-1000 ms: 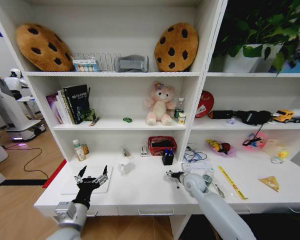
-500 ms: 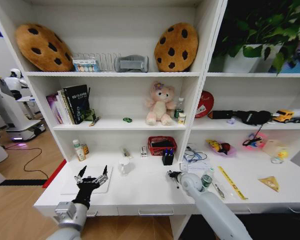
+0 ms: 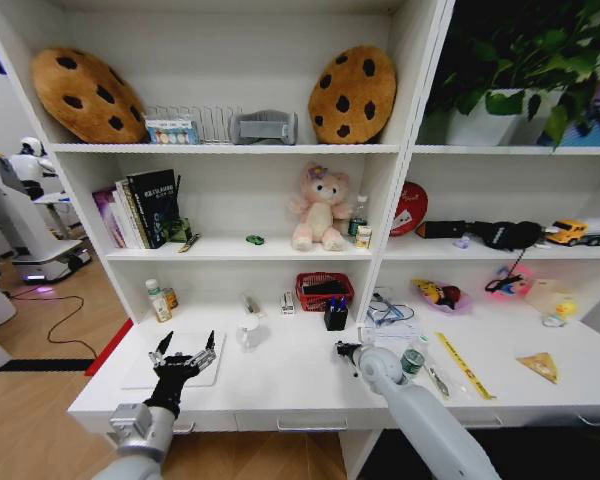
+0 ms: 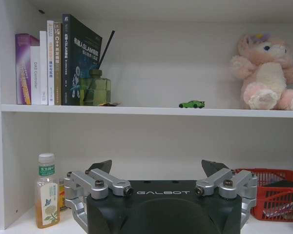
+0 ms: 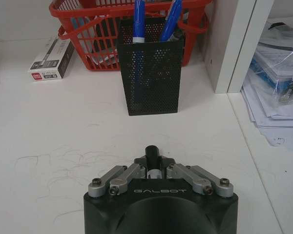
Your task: Organize the objects on the table.
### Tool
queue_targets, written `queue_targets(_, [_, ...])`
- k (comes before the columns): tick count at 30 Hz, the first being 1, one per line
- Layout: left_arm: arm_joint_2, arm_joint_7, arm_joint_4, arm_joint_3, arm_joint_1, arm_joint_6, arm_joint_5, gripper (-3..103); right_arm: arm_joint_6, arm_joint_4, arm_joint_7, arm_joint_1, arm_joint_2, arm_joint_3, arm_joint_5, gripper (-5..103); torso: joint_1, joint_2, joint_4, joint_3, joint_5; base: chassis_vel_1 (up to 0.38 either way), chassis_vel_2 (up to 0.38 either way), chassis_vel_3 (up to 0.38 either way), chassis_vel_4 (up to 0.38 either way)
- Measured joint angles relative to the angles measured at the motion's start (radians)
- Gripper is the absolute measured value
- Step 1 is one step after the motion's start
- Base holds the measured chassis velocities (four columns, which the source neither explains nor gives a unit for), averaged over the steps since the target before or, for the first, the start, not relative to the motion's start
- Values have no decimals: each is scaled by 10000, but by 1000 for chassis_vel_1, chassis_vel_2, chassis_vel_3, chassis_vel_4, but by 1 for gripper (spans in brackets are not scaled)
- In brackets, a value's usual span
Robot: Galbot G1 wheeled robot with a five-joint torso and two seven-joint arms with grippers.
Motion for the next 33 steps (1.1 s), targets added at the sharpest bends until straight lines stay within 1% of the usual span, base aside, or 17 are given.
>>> queue_targets(1, [0,0,0,0,0,0,0,100,0,0,0,0,0,0,0,20,0,0,0,0,0,0,0,0,0])
queue_targets(2, [0,0,0,0,0,0,0,100,-5,23,26,-2,-20,25,17,12,0,0,0,0,0,0,0,0,0])
queue_targets(9, [0,0,0,0,0,0,0,100,40,207,-42,-2,-46,223,-38,11,0,0,0,1,0,0,0,0,0])
queue_targets(11, [0,0,0,0,0,0,0,100,837,355,-848,-3,-185,279,-1358,11,0,0,0,0,0,0,0,0,0])
queue_targets(13, [0,0,0,0,0,0,0,100,2456,486,-2558,18,-475,371,-3386,11,0,0,-3,1,-4,0,0,0,0])
queue_targets(14, [0,0,0,0,0,0,0,100,2456,486,-2558,18,-475,371,-3386,11,0,0,-3,1,-4,0,0,0,0])
queue_targets(16, [0,0,0,0,0,0,0,100,3661,579,-3216,232,-571,371,-4040,11,0,0,-2,0,-3,0,0,0,0])
queue_targets(17, [0,0,0,0,0,0,0,100,3661,579,-3216,232,-571,371,-4040,11,0,0,-2,0,-3,0,0,0,0])
queue_targets(19, [0,0,0,0,0,0,0,100,4885,160,-3449,597,-483,291,-4879,11,-1,0,0,0,-4,0,0,0,0])
queue_targets(20, [0,0,0,0,0,0,0,100,4885,160,-3449,597,-483,291,-4879,11,-1,0,0,0,-4,0,0,0,0])
queue_targets(21, [0,0,0,-1,0,0,0,100,5933,-526,-3565,1029,-268,182,-5664,11,0,0,0,1,-3,0,0,0,0])
queue_targets(22, [0,0,0,0,0,0,0,100,6448,-954,-3572,1280,-79,115,-6012,11,0,0,0,0,-4,0,0,0,0])
queue_targets(23, [0,0,0,0,0,0,0,100,6448,-954,-3572,1280,-79,115,-6012,11,0,0,0,0,-4,0,0,0,0])
queue_targets(25, [0,0,0,0,0,0,0,100,7474,-1944,-3546,1800,541,-38,-6404,11,0,-1,1,1,-2,0,0,0,0])
queue_targets(26, [0,0,0,0,0,0,0,100,7474,-1944,-3546,1800,541,-38,-6404,11,0,-1,1,1,-2,0,0,0,0])
queue_targets(29, [0,1,0,0,0,0,0,100,8113,-2651,-3550,2146,1182,-140,-6423,11,0,0,2,1,-2,0,0,0,0])
queue_targets(33, [0,2,0,0,0,0,0,100,8444,-3305,-3553,2375,1731,-208,-6493,11,0,0,3,1,-4,0,0,0,0])
